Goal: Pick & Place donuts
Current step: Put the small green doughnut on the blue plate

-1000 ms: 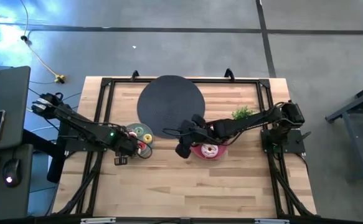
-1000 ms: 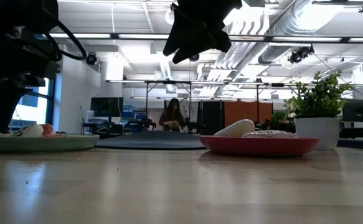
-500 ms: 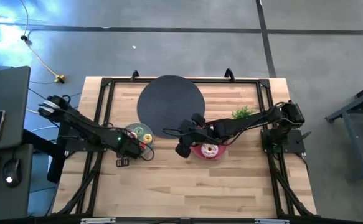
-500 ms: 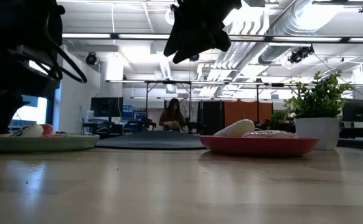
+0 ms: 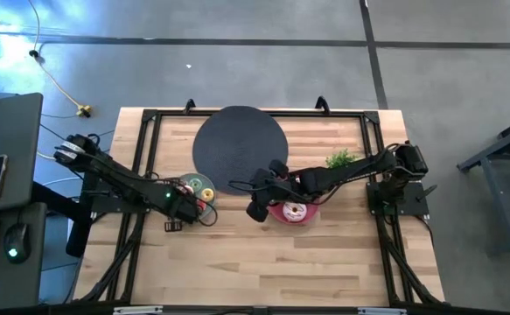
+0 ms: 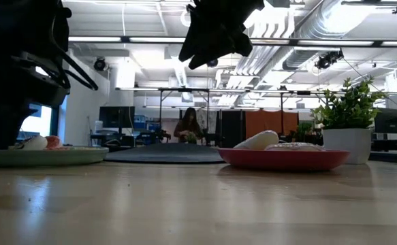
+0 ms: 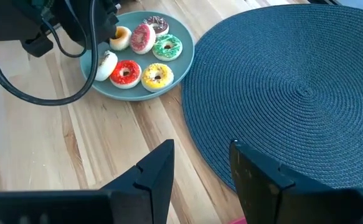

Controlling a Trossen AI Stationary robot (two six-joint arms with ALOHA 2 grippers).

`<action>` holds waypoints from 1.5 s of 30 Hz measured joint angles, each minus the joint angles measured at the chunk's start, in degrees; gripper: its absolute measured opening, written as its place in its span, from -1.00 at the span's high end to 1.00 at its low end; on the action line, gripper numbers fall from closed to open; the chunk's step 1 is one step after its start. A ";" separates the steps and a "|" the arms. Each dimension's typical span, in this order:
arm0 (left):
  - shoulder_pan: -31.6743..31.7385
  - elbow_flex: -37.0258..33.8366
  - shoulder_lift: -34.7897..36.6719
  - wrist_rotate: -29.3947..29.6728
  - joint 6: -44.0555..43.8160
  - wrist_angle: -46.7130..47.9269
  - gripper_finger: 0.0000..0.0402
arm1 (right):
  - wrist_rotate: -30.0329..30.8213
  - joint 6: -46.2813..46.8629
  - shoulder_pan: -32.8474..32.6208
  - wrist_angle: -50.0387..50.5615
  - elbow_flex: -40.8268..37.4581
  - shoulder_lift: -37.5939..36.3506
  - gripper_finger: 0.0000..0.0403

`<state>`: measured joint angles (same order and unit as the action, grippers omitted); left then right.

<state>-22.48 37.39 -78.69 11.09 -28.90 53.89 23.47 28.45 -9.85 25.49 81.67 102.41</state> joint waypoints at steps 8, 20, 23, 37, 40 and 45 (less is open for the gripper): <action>-1.42 1.55 4.36 -7.69 4.47 -0.97 0.98 | -7.31 2.00 1.22 -1.41 0.00 0.00 0.29; -2.34 1.92 31.71 6.22 -2.89 -0.13 1.00 | -27.29 0.88 5.89 -21.68 0.00 5.40 0.29; -2.40 1.93 37.68 6.19 -2.21 -0.28 1.00 | -30.65 -7.93 5.57 -33.69 0.25 9.94 0.29; -2.32 1.92 47.23 -8.20 11.61 -4.16 1.00 | -29.57 -35.86 8.63 -29.71 23.19 24.86 -0.01; -2.29 1.92 46.79 -11.56 15.30 -4.30 1.00 | -31.42 -43.01 8.80 -24.87 28.78 27.03 -0.08; -2.29 1.92 47.31 -12.07 17.20 -4.27 1.00 | -32.15 -51.52 7.70 -20.03 33.45 30.24 -0.11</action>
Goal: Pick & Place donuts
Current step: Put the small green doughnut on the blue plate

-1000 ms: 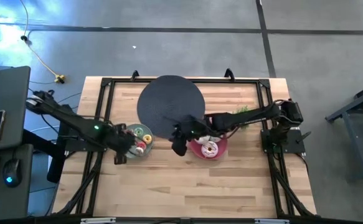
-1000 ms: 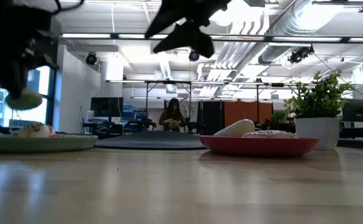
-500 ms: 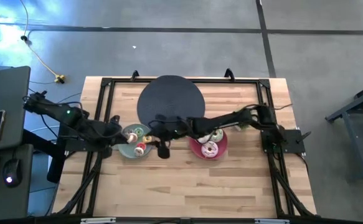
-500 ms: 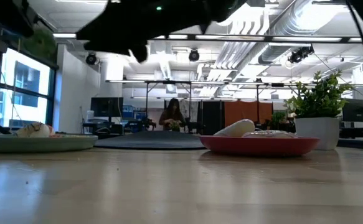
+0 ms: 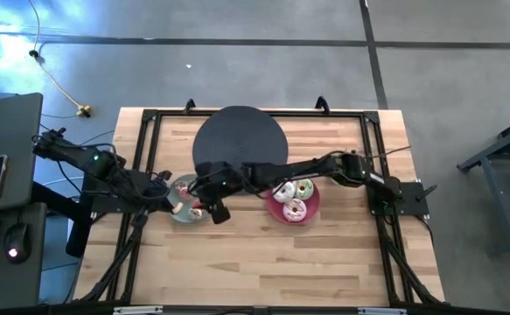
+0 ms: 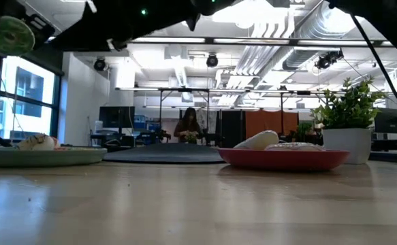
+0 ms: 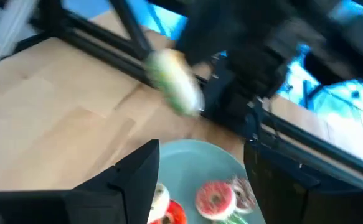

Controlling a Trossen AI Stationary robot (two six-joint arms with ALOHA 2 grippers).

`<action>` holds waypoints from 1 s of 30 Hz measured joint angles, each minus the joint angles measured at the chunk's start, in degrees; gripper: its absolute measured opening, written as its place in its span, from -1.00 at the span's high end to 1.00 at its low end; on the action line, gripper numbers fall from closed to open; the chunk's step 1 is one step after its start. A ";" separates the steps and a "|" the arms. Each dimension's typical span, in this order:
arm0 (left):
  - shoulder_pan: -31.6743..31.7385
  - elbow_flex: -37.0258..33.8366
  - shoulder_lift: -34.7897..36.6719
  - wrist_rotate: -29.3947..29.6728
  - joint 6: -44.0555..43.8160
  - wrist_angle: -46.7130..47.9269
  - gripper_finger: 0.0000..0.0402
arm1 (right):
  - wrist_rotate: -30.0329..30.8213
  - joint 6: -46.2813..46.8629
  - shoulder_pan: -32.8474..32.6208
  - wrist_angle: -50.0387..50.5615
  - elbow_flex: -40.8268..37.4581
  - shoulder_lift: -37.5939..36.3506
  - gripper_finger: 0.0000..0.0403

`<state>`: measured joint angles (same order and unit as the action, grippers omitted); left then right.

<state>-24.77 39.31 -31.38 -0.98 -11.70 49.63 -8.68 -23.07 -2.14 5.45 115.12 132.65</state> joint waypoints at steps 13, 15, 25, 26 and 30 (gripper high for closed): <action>0.82 0.00 -2.21 4.00 3.55 -4.44 1.00 | -0.92 -4.41 -1.31 -3.50 0.32 -0.03 -0.11; 1.92 0.00 -3.28 4.06 4.97 -6.42 1.00 | -1.27 -4.43 -1.39 -3.66 0.32 -0.03 -0.11; 6.45 0.00 -4.58 -0.30 7.65 -9.28 1.00 | -0.77 -4.46 -2.57 -0.85 0.32 -0.12 -0.03; 6.42 0.00 -4.49 -0.39 7.76 -9.44 1.00 | -0.68 -4.46 -2.72 -0.22 0.32 -0.12 0.01; 6.40 0.00 -4.45 -1.96 7.77 -8.66 1.00 | 1.44 -6.02 -3.10 1.06 0.32 -0.12 0.18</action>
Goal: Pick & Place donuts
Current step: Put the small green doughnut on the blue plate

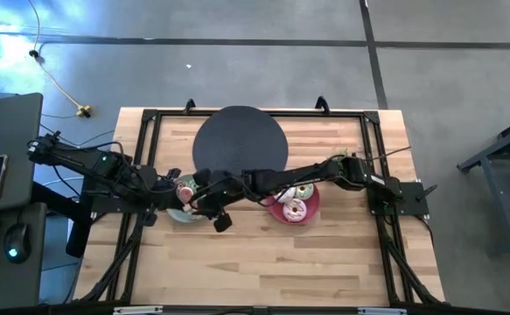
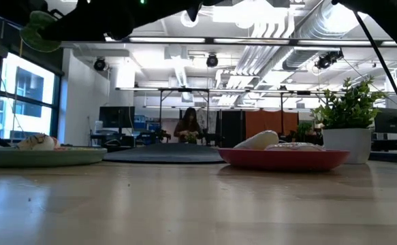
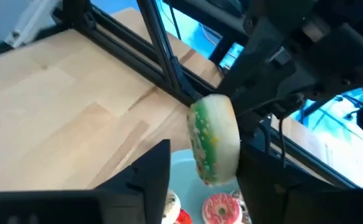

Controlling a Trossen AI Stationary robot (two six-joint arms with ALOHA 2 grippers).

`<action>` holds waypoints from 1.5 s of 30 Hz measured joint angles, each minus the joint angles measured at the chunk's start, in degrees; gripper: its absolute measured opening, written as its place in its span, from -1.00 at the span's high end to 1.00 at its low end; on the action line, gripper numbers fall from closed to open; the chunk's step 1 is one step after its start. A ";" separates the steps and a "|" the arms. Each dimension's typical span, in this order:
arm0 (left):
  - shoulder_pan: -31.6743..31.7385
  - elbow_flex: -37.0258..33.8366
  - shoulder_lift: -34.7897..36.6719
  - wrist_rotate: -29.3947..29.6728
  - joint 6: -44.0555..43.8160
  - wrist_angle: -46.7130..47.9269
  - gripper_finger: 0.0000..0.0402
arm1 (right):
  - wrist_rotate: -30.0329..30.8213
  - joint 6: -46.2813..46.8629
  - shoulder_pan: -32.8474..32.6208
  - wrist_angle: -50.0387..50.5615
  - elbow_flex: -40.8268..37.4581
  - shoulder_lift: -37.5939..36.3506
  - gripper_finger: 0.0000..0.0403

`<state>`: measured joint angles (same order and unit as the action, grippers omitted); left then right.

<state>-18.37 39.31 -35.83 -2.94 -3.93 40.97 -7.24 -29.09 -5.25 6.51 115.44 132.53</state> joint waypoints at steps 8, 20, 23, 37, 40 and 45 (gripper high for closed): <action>0.00 0.00 -0.04 -1.38 -0.19 0.97 1.00 | 0.67 -0.47 -0.03 -1.19 0.00 -0.04 0.49; -0.02 0.00 -0.04 5.45 -1.04 3.96 0.50 | 2.27 1.87 -0.08 0.85 -0.04 -0.04 0.92; 0.00 0.00 -0.02 5.13 -1.01 4.25 0.28 | 2.20 6.12 0.24 0.97 -0.04 -0.04 0.96; -0.02 7.77 3.50 15.20 1.71 23.90 -0.27 | -1.86 59.09 4.01 1.59 0.00 1.32 0.95; -0.02 12.73 3.35 20.91 7.78 23.16 -0.27 | -6.21 68.83 4.23 -3.79 0.00 4.47 0.94; -0.02 17.53 1.74 24.81 13.36 23.77 -0.27 | -7.70 76.86 4.06 -6.63 -0.13 8.91 0.89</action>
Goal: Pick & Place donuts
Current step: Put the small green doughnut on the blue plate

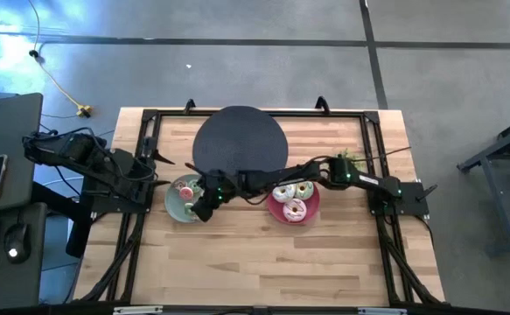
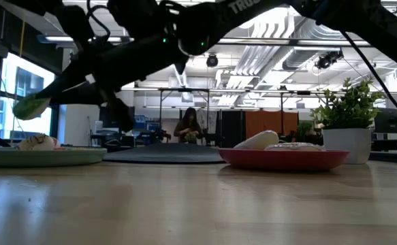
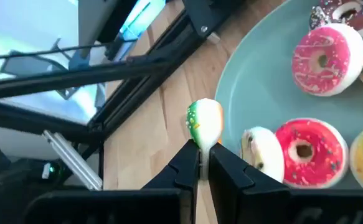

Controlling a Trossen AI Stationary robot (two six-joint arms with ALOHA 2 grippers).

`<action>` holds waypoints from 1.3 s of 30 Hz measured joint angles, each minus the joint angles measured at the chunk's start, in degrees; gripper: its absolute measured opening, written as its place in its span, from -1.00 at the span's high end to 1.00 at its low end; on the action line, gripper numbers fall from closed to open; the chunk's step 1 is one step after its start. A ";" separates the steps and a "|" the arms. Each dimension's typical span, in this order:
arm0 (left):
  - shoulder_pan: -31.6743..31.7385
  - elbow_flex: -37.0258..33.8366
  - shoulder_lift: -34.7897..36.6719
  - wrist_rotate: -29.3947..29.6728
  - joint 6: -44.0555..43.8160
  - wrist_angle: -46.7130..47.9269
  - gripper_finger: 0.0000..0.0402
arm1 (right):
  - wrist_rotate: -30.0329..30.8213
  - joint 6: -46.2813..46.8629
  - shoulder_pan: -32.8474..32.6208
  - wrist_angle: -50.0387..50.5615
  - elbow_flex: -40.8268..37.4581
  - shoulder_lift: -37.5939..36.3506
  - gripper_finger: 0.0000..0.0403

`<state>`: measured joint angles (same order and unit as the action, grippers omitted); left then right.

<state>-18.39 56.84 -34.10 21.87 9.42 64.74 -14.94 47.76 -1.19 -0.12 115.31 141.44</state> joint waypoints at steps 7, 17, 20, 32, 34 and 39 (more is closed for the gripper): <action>0.00 0.65 -1.89 -0.07 2.20 -0.51 -0.27 | 3.53 4.53 1.12 -5.56 0.17 2.94 0.90; 0.00 0.64 -5.26 -1.22 2.35 1.96 -0.27 | 3.52 7.78 1.53 -9.97 0.11 6.00 0.74; 0.00 0.63 -5.63 -1.40 2.34 1.90 -0.27 | 4.90 7.00 1.16 -10.73 0.12 6.00 0.61; 0.00 0.63 -5.82 -1.75 1.15 1.92 -0.27 | 8.34 1.25 0.78 -9.48 0.13 6.00 0.12; 0.00 0.63 -5.82 -1.75 0.73 2.37 -0.27 | 8.48 -0.05 0.78 -8.89 0.13 6.00 0.11; 0.00 -0.61 -6.54 -3.35 -1.45 4.59 -0.27 | 8.38 -1.05 0.95 -7.44 0.13 6.00 0.10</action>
<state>-18.39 56.23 -40.64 18.52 7.97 69.33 -6.56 46.71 -0.25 -7.56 115.44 147.44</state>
